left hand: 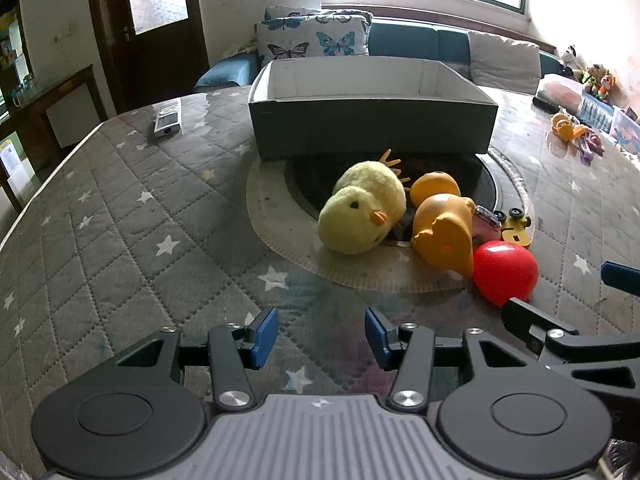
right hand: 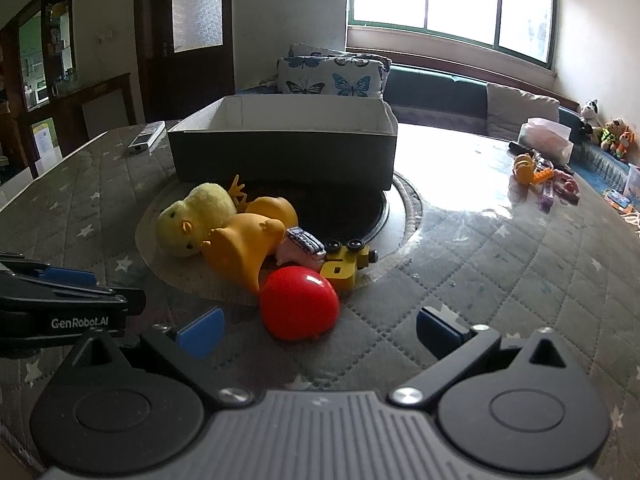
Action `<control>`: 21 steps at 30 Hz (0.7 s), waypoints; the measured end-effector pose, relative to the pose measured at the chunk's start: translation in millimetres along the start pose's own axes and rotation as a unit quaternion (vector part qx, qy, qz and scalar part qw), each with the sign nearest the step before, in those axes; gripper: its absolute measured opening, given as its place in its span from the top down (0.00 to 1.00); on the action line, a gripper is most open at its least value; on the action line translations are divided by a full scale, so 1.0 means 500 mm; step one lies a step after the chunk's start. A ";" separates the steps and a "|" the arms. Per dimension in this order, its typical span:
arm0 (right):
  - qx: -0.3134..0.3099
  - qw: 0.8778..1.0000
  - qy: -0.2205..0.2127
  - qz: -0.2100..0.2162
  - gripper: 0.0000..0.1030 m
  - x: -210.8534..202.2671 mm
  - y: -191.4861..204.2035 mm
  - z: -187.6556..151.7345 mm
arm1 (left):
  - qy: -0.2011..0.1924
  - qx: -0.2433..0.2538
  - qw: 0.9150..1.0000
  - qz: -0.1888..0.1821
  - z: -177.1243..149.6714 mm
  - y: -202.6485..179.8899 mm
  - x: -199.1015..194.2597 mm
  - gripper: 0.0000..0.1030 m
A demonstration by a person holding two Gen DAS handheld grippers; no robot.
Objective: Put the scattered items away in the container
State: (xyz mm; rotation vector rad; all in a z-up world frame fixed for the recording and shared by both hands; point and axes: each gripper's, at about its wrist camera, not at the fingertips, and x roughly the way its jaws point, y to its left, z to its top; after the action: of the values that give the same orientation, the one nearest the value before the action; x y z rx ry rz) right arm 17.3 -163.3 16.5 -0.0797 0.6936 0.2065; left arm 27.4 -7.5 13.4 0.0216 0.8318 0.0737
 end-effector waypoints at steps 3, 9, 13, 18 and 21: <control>-0.003 1.000 -0.002 0.001 0.00 0.001 -0.001 0.004 | 0.002 0.001 1.000 0.000 0.004 0.000 0.004 0.50; -0.004 1.000 -0.001 0.001 0.01 0.009 -0.005 0.012 | 0.005 0.003 1.000 0.002 0.012 0.001 0.012 0.50; -0.008 1.000 0.003 0.005 0.02 0.015 -0.004 0.015 | 0.006 0.004 1.000 0.002 0.016 0.003 0.017 0.50; -0.013 1.000 0.006 0.013 0.03 0.017 -0.007 0.016 | 0.006 0.004 1.000 0.000 0.024 0.007 0.023 0.50; -0.009 1.000 0.004 0.016 0.07 0.017 -0.015 0.016 | 0.006 0.005 1.000 -0.004 0.030 0.008 0.027 0.51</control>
State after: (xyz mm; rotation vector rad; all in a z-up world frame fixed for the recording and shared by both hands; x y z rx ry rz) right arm 30.4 -167.9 17.1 -0.0870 0.7022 0.2443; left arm 47.4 -2.3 13.7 0.0269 0.8436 0.0616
